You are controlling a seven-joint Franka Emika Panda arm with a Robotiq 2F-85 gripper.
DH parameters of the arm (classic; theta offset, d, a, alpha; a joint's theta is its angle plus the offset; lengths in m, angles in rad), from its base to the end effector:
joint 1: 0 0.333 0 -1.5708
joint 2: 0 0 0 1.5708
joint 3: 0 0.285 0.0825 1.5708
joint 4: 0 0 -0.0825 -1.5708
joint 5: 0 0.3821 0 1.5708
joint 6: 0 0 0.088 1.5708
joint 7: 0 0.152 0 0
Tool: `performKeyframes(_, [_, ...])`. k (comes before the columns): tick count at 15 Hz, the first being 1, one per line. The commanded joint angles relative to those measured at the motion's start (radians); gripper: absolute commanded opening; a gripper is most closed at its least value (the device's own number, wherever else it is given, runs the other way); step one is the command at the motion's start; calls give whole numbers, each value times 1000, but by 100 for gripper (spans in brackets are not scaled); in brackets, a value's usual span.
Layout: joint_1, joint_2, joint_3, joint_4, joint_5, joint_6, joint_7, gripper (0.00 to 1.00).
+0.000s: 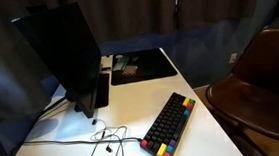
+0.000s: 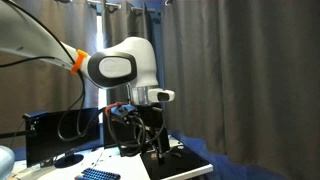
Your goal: Push a black key on the keyboard
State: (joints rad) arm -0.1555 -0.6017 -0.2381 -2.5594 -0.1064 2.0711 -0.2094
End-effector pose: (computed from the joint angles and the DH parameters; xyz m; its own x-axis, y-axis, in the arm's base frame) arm 0.3665 -0.1549 0.3991 0.9886 -0.1039 0.1086 -0.1031 -0.9946 -0.0136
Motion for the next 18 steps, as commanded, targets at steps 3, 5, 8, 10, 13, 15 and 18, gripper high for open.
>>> performKeyframes(3, [-7,1,6,2,5,-2,-4,100])
performKeyframes(5, [-7,1,6,2,5,-2,-4,100])
performKeyframes(8, [-7,1,6,2,5,-2,-4,100])
performKeyframes(10, [15,-7,19,-13,6,-1,-24,100])
performKeyframes(13, [94,-34,66,-56,27,-12,-88,100])
performKeyframes(15, [172,-51,126,-89,57,-8,-84,100])
performKeyframes(18, [313,-25,222,-95,126,7,-75,100])
